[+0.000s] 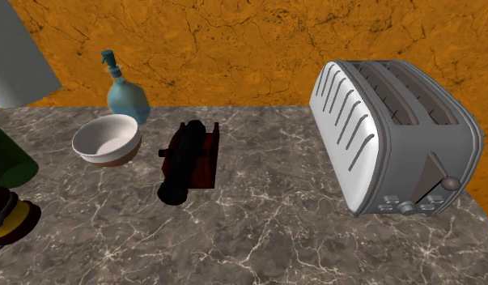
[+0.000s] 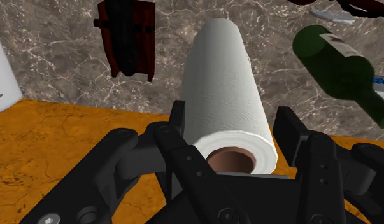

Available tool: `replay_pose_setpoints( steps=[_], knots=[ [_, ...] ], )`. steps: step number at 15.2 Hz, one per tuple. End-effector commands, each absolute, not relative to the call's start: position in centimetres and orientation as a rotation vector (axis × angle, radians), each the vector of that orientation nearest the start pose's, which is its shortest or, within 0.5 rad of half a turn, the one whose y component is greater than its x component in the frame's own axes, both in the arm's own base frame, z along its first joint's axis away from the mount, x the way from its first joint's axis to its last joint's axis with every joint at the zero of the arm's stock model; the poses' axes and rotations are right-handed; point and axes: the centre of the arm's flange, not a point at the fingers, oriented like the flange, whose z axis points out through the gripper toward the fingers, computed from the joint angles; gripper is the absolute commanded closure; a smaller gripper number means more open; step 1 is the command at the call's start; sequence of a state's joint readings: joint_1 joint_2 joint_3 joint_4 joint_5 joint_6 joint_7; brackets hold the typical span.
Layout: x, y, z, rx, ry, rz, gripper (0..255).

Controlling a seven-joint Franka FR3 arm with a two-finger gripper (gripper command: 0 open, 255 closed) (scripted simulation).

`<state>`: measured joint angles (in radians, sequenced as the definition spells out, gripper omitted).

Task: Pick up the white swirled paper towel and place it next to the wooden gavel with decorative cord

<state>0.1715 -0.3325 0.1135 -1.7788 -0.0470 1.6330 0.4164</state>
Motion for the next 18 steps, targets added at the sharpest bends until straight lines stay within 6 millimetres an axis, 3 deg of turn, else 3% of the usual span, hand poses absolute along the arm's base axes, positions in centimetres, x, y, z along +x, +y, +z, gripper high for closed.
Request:
replay_pose_setpoints(
  steps=[1, 4, 18],
  knots=[
    [43.4, 16.1, 69.9, -3.133, 0.215, -0.319, 255],
    [43.0, 19.8, 69.9, -3.133, 0.215, -0.319, 255],
    [43.0, 19.8, 62.5, -3.133, 0.215, -0.319, 255]
  ],
)
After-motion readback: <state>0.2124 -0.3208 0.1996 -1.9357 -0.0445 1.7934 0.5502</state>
